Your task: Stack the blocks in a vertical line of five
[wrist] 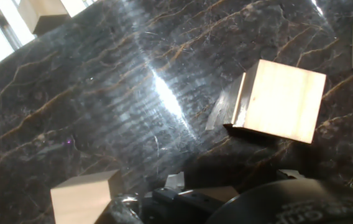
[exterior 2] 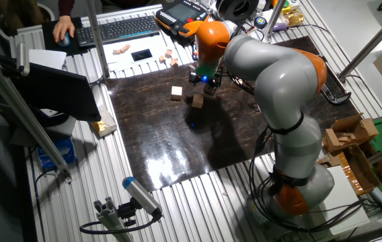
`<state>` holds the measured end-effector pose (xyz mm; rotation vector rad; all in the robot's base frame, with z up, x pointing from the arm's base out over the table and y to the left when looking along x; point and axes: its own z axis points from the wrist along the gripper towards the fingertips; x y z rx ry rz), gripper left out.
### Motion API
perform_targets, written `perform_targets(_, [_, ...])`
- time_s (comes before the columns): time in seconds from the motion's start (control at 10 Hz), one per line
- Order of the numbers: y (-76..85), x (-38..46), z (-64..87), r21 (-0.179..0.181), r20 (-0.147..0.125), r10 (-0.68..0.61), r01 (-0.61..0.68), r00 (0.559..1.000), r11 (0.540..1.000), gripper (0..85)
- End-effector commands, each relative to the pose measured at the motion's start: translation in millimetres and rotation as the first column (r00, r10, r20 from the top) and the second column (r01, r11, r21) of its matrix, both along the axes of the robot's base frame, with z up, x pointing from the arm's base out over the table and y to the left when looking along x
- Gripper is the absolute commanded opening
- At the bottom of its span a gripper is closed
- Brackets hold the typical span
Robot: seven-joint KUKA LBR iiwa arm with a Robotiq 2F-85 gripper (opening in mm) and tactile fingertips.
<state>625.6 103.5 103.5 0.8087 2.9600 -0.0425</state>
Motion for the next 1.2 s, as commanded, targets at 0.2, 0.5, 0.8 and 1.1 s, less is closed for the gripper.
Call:
perform_targets(0.2, [-0.1, -0.1, -0.1, 0.001, 0.017, 0.004, -0.004, 1.000, 1.000, 75.0])
perform_targets(0.5, [-0.1, -0.1, -0.1, 0.049, -0.004, -0.131, 0.131, 0.991, 0.990, 76.7])
perform_targets(0.8, [-0.1, -0.1, -0.1, 0.022, 0.014, -0.152, 0.152, 0.988, 0.988, 75.3])
perform_targets(1.1, [-0.1, -0.1, -0.1, 0.038, -0.008, -0.156, 0.156, 0.988, 0.987, 75.0])
